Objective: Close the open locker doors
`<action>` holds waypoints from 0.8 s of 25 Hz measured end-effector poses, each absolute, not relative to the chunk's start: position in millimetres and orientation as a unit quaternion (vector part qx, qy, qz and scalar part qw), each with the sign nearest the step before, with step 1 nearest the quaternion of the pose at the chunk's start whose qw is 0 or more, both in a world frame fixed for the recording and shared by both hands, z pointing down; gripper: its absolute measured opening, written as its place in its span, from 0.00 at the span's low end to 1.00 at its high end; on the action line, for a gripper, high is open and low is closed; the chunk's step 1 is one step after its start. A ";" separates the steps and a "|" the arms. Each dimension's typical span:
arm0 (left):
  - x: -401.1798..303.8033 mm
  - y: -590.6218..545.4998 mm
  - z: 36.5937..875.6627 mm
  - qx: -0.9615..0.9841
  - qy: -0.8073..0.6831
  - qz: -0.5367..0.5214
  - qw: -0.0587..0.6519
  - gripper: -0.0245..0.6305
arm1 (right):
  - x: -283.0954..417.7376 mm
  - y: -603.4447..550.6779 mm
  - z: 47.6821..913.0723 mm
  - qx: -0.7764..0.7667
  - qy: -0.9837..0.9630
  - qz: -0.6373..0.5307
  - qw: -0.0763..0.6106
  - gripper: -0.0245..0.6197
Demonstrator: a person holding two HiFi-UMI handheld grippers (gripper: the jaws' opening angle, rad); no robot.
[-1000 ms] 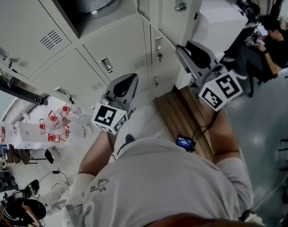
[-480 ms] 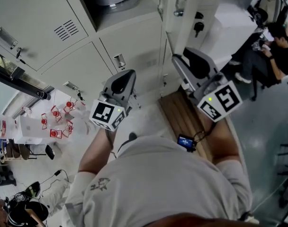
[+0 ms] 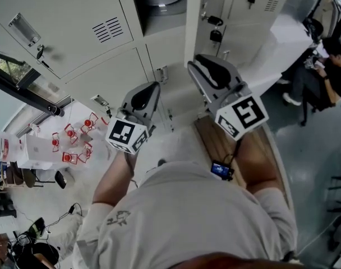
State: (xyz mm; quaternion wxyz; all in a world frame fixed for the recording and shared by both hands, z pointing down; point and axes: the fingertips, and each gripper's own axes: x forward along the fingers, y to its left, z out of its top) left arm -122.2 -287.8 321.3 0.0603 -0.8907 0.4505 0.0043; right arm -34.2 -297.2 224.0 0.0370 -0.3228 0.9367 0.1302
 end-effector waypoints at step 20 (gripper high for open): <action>-212.5 -301.3 313.5 -0.877 0.474 0.004 0.078 0.03 | -143.3 -406.9 233.8 -0.393 0.910 0.133 0.000 0.16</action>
